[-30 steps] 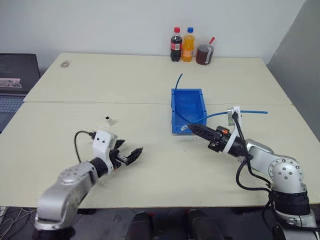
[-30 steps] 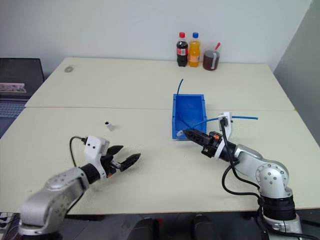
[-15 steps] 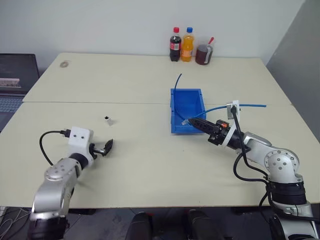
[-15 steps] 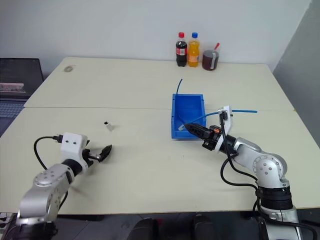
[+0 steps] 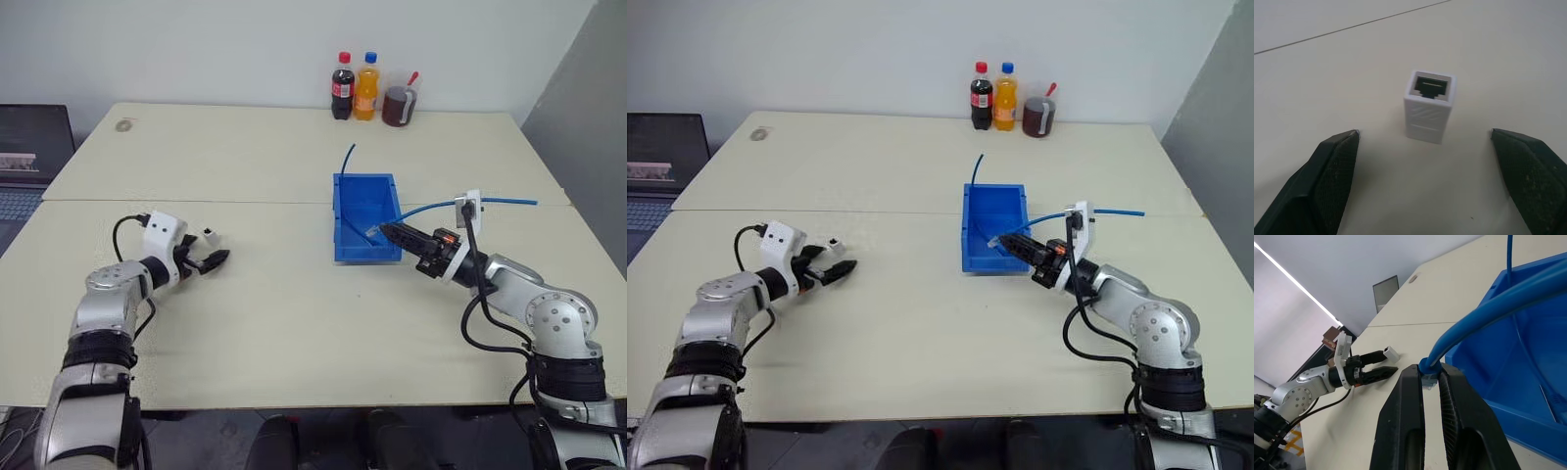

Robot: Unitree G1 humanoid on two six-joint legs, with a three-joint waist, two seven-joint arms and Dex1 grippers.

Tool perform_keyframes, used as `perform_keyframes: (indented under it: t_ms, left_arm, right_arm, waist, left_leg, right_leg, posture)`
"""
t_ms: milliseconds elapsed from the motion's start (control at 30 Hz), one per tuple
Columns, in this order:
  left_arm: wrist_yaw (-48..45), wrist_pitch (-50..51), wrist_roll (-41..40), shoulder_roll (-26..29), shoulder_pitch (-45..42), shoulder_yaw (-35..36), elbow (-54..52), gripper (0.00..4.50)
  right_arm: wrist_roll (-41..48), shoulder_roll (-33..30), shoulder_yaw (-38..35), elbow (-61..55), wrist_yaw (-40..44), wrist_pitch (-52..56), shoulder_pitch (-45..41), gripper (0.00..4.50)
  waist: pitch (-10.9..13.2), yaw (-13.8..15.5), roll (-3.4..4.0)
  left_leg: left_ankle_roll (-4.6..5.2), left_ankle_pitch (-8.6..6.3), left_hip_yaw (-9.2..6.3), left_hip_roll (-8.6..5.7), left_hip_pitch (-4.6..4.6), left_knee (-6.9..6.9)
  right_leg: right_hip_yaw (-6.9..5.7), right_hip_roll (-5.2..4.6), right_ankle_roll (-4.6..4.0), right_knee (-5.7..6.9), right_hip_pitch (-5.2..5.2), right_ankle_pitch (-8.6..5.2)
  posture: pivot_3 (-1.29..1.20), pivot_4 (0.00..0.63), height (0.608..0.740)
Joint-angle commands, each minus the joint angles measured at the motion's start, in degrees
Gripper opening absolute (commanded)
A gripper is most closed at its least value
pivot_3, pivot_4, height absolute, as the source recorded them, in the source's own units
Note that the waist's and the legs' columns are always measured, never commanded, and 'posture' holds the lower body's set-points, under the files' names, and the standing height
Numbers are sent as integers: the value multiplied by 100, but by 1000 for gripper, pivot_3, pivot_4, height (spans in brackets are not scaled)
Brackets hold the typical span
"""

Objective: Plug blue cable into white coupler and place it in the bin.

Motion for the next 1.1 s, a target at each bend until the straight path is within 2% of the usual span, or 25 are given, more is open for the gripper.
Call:
perform_keyframes:
  t_ms: [33, 333, 433, 667, 900, 1100]
  left_arm:
    - [-338, -468, 206, 58, -504, -120, 711, 4490]
    - [-850, -1189, 606, -37, -1276, -372, 2050, 4490]
    - [-804, -1338, 760, -7, -1388, -428, 2304, 4005]
    - [-589, -1576, 953, 51, -1509, -460, 2633, 2241]
    - [-570, -1656, 1075, 101, -1639, -460, 2784, 791]
    - [-764, -1772, 1109, 37, -1649, -500, 2656, 799]
  right_arm:
    - [168, -8, -231, -403, -129, 10, 82, 178]
    - [203, 9, -284, -485, -254, 38, 80, 178]
    - [207, -7, -300, -470, -269, 27, 63, 178]
    - [238, 48, -316, -515, -344, 5, 171, 178]
    - [246, 70, -327, -514, -385, -1, 195, 178]
    - [247, 63, -337, -568, -378, -9, 271, 178]
  waist:
    - [0, 3, 0]
    - [0, 6, 0]
    - [0, 6, 0]
    - [0, 4, 0]
    - [-1, -10, -1]
    - [-1, -9, -1]
  left_leg:
    - [0, 0, 1, -2, -1, 1]
    - [0, 0, -2, -3, -5, 2]
    - [0, 0, -1, -3, -5, 3]
    - [1, 0, -3, -2, -1, 4]
    - [1, 1, 0, -2, 8, 4]
    - [1, 1, 0, -2, 10, 5]
  right_leg:
    - [1, -2, 0, 0, 0, 0]
    - [-3, -1, 1, -2, 0, 1]
    - [-2, -1, 1, 0, 0, 1]
    - [-3, 0, 1, 8, 0, 1]
    - [1, 1, 1, 25, 0, 0]
    - [2, 2, 1, 32, 0, 0]
  posture:
    - [0, 150, 740]
    - [0, 150, 740]
    - [0, 150, 740]
    - [0, 150, 740]
    - [0, 150, 740]
    - [0, 150, 740]
